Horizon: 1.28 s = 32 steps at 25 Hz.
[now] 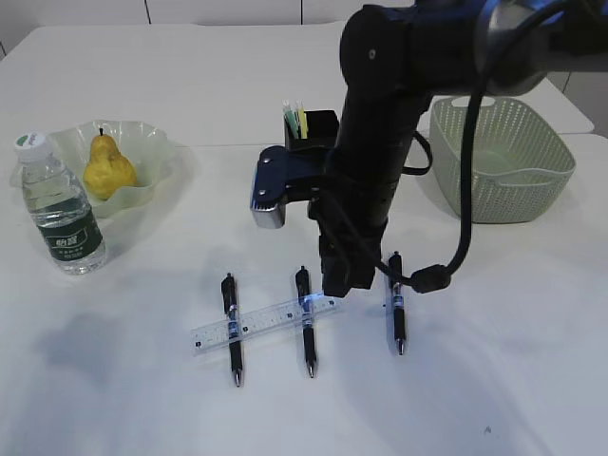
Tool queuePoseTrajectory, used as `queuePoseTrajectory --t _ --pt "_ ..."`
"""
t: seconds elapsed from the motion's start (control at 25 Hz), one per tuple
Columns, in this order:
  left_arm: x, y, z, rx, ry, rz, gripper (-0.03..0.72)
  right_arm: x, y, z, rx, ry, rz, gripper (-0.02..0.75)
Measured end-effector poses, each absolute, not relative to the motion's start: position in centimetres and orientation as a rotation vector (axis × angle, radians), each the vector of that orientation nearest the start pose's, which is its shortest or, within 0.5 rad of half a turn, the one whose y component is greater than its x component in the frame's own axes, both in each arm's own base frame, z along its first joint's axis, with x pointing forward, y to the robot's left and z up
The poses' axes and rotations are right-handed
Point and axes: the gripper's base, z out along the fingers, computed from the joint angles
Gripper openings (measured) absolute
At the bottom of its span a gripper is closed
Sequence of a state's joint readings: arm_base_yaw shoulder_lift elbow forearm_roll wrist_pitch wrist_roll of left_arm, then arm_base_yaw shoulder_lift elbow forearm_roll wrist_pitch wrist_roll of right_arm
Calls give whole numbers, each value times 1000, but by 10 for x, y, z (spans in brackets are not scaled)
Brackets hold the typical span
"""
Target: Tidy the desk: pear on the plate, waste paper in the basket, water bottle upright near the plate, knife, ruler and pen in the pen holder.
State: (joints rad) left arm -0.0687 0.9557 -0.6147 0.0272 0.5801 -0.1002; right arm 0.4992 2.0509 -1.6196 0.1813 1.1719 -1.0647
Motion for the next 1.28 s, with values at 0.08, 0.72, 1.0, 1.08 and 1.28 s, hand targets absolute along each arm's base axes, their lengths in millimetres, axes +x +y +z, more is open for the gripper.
queuePoseTrajectory --t 0.08,0.72,1.0,1.08,1.28 --pt "178 -11 267 -17 2405 -50 426 352 223 200 -2123 2168 224 242" --pt "177 -11 267 -18 2409 -50 410 336 262 191 -2248 2045 253 242" --pt "177 -11 267 -18 2409 -50 410 336 270 193 -2128 2066 345 403" --pt "177 -11 267 -18 2409 -50 410 336 271 194 -2118 2064 351 462" --pt "177 -11 266 -18 2412 -49 410 338 270 193 -2127 2057 321 498"
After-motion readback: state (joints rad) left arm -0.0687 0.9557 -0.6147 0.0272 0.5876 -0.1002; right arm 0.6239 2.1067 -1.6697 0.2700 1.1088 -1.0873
